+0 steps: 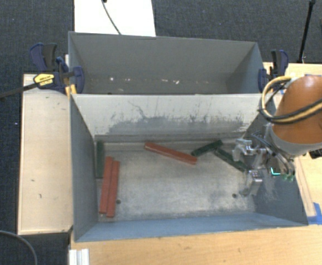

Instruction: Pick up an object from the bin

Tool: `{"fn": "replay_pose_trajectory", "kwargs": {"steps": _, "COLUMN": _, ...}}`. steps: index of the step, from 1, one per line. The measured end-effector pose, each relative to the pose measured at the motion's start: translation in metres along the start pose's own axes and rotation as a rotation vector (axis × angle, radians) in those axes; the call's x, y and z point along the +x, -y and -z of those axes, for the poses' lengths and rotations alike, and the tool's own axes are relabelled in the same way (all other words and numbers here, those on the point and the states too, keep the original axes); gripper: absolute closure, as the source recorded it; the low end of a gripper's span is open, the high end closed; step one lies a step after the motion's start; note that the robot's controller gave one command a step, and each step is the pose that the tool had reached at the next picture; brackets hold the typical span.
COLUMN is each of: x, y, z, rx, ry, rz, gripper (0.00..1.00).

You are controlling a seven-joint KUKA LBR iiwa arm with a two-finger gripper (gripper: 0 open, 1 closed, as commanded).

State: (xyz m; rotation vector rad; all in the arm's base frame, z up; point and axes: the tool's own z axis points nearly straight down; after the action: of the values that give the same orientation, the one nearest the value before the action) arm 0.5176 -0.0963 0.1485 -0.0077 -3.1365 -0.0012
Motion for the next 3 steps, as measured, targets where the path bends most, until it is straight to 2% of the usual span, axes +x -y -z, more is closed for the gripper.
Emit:
{"fn": "replay_pose_trajectory", "kwargs": {"steps": 1, "x": -0.071, "y": 0.053, "z": -0.081, "rx": 0.002, "ry": 0.006, "rz": -0.028, "gripper": 0.0}}
{"fn": "replay_pose_trajectory", "kwargs": {"steps": 2, "x": -0.072, "y": 0.051, "z": -0.077, "rx": 0.002, "ry": 0.009, "rz": -0.021, "gripper": 1.0}}
{"fn": "replay_pose_trajectory", "kwargs": {"steps": 3, "x": -0.052, "y": 0.017, "z": 0.041, "rx": 0.002, "ry": 0.016, "rz": -0.002, "gripper": 1.0}}
